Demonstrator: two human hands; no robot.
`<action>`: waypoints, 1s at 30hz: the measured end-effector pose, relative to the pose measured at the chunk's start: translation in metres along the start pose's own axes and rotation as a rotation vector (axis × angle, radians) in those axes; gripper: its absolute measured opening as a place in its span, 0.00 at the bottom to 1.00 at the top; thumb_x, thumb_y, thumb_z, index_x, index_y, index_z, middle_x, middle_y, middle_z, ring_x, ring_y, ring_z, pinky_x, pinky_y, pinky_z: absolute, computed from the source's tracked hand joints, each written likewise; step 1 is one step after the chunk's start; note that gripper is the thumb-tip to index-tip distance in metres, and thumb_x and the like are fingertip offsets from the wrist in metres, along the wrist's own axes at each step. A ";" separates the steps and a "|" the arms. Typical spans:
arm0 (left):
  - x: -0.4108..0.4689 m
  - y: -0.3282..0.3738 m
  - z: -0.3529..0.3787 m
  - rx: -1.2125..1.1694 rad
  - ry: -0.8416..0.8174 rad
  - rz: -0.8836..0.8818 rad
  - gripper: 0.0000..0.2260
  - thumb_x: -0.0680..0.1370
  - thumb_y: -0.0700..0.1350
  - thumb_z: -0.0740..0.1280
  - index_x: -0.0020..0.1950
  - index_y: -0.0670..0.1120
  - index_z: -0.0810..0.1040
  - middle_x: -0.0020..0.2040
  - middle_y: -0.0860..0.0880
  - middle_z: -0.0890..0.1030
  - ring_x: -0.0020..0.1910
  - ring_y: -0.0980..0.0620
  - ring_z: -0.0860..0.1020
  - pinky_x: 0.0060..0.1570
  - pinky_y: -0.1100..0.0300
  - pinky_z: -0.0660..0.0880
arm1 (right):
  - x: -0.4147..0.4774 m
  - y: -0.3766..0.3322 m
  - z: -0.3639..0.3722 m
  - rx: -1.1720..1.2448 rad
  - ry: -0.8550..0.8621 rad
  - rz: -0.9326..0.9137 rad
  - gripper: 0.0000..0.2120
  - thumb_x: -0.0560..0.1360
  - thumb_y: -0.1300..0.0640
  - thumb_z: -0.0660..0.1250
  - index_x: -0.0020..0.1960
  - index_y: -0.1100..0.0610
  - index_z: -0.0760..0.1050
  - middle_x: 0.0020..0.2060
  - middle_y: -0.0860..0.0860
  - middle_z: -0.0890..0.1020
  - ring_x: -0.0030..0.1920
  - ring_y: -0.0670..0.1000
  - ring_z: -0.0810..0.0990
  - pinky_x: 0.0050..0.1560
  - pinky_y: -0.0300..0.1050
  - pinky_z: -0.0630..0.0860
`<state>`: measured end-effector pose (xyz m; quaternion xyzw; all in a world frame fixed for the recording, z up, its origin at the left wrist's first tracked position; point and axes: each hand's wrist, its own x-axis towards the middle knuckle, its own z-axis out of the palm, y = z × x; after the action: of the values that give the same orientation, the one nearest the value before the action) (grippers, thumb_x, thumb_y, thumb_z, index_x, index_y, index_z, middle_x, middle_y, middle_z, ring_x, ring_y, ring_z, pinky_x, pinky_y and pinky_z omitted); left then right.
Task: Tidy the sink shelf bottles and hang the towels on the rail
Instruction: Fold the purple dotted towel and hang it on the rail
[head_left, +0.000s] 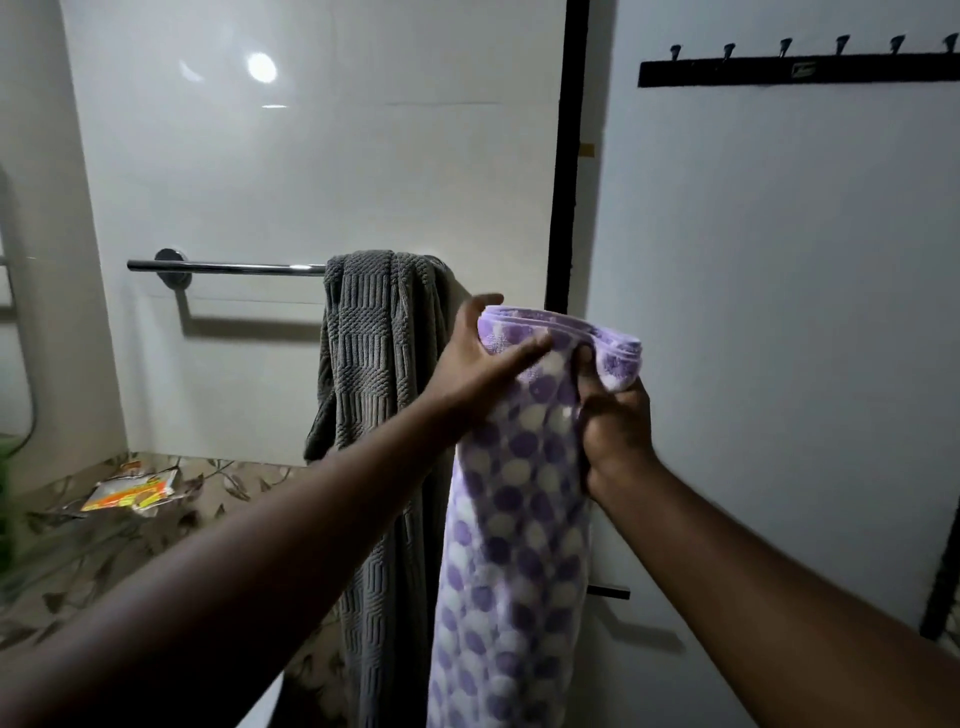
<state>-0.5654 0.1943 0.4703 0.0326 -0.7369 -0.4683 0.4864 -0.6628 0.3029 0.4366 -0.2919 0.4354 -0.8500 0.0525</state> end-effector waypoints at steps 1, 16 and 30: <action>-0.010 -0.012 -0.001 -0.093 -0.073 0.009 0.31 0.67 0.57 0.80 0.66 0.52 0.72 0.59 0.49 0.83 0.58 0.57 0.82 0.57 0.61 0.79 | 0.004 0.000 0.003 -0.006 0.016 -0.016 0.15 0.76 0.46 0.73 0.58 0.54 0.82 0.52 0.54 0.88 0.56 0.58 0.86 0.60 0.60 0.82; -0.023 -0.028 -0.111 -0.213 0.118 0.003 0.10 0.82 0.39 0.66 0.63 0.46 0.77 0.57 0.43 0.82 0.55 0.47 0.79 0.61 0.46 0.76 | 0.019 0.001 0.103 -0.493 -0.133 -0.363 0.13 0.79 0.37 0.65 0.55 0.45 0.78 0.42 0.35 0.82 0.42 0.33 0.79 0.47 0.29 0.71; 0.054 -0.005 -0.292 -0.085 0.232 0.204 0.12 0.81 0.52 0.66 0.62 0.49 0.75 0.44 0.53 0.86 0.43 0.54 0.82 0.42 0.58 0.80 | 0.036 0.021 0.304 -0.392 -0.125 -0.302 0.25 0.77 0.35 0.64 0.59 0.55 0.79 0.51 0.49 0.86 0.54 0.54 0.83 0.58 0.48 0.78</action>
<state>-0.3780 -0.0281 0.5297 -0.0090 -0.6549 -0.4404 0.6141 -0.5310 0.0621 0.5734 -0.4103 0.5391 -0.7279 -0.1060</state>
